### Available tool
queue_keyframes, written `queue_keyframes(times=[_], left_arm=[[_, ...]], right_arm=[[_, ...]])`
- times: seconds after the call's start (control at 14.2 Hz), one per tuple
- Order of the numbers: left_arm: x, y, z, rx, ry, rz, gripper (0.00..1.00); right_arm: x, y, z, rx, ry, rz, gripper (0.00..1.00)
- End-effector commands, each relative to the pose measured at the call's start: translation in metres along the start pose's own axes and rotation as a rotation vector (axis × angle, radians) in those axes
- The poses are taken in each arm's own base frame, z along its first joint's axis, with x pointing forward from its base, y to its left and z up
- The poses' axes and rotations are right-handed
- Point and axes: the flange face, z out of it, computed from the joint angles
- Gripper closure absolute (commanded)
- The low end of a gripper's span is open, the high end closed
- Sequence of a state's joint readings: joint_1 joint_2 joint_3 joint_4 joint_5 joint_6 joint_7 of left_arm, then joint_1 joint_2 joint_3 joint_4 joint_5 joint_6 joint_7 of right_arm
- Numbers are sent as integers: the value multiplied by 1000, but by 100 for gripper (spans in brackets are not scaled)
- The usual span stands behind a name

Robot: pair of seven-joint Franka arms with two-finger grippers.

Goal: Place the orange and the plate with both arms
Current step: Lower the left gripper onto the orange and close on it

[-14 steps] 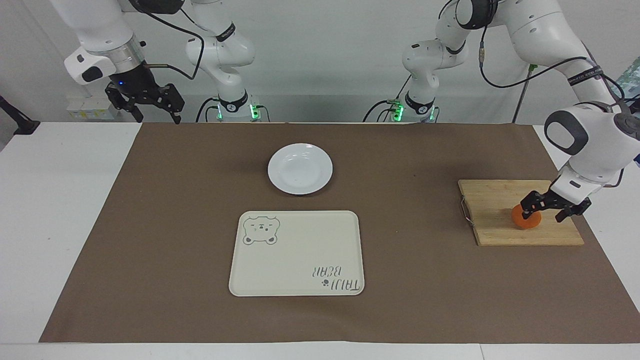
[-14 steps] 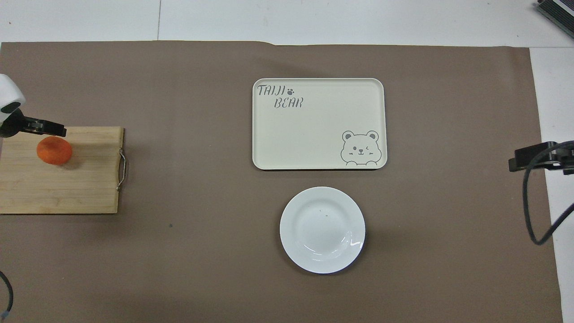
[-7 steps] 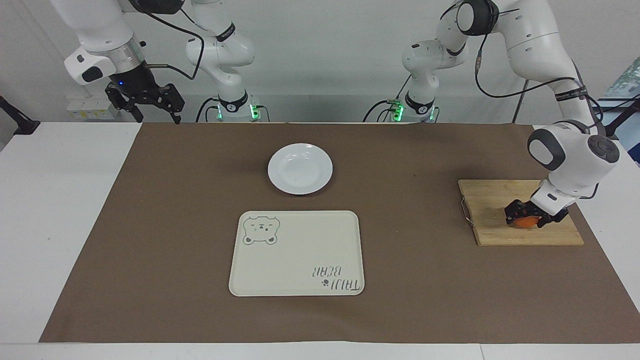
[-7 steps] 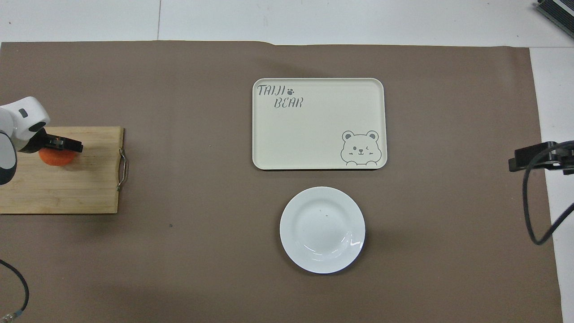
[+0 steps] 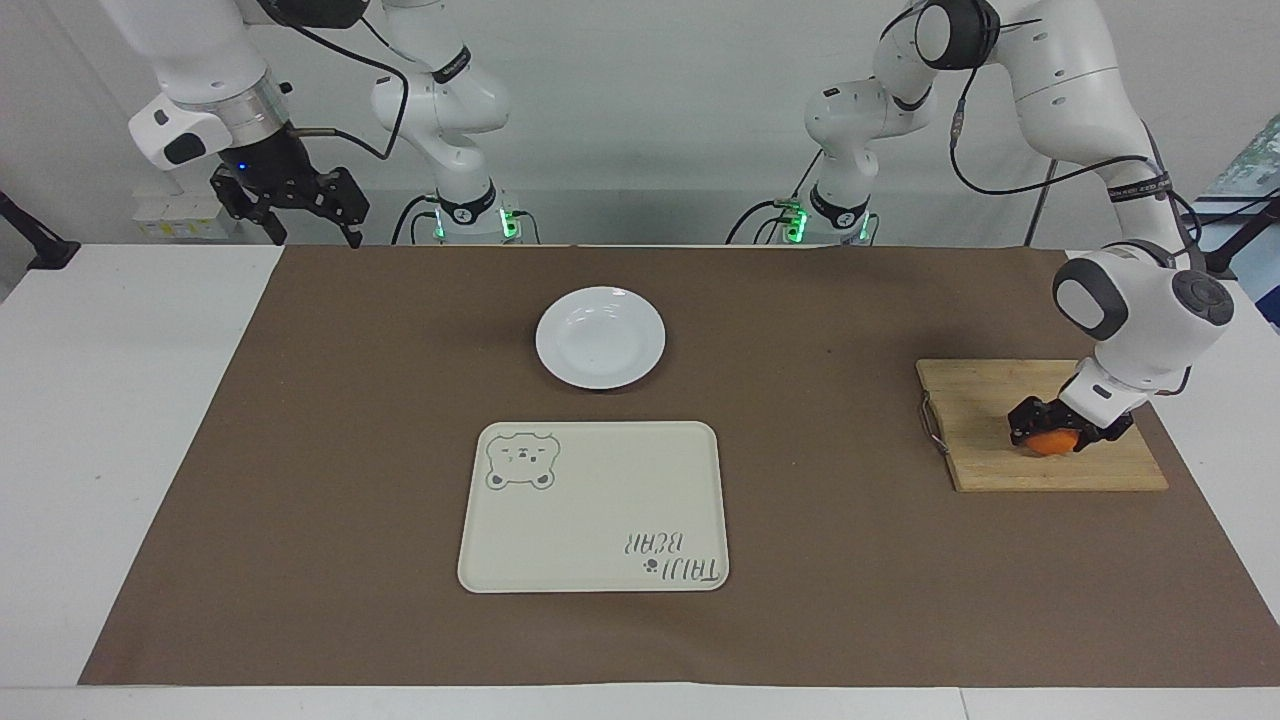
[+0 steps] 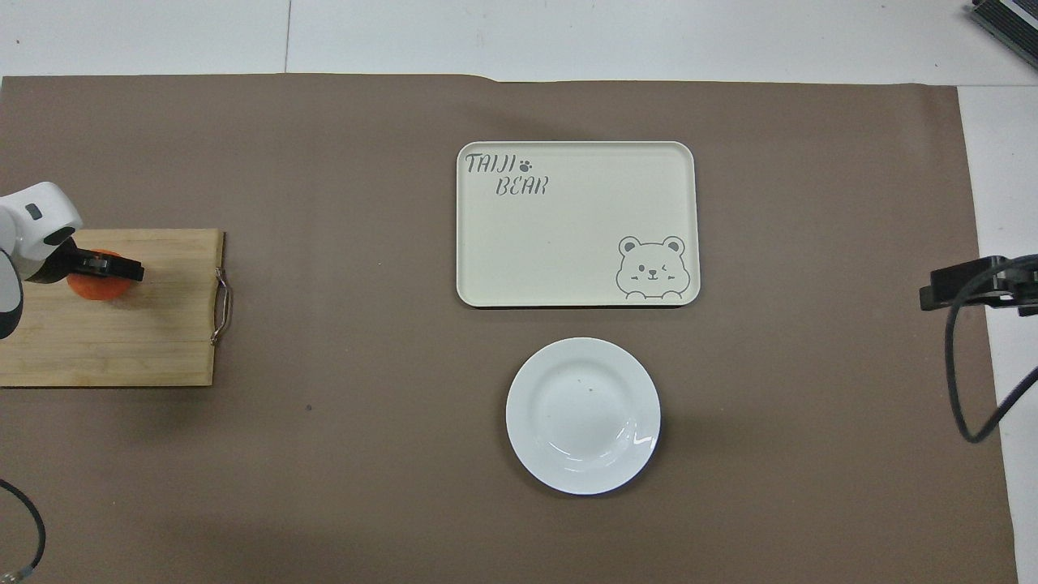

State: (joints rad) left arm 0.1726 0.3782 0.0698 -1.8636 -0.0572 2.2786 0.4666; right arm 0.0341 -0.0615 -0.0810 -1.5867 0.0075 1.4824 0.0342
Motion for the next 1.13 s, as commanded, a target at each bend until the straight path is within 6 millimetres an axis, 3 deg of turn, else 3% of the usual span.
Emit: queue_keyframes(times=[0.0,0.35,0.49,0.57,0.64,0.78,1.06], left_arm=[[-14,3,1,-20,-7,5,0],[-20,7,4,-26,-19,10,3],[-20,8,3,-26,-18,13,50],[-20,8,3,-26,-18,15,69],[-20,8,3,-25,-19,17,80],[-17,10,0,-19,-13,31,97],[-5,25,-43,-2,45,43,100]], right_arm=[[-7,2,0,23,-7,-6,0],[-7,2,0,23,-8,-6,0],[-7,2,0,23,-7,-6,0],[-7,1,0,23,-7,-8,0],[-7,1,0,23,-8,-8,0],[-7,1,0,23,-8,-10,0],[-7,2,0,23,-8,-8,0]])
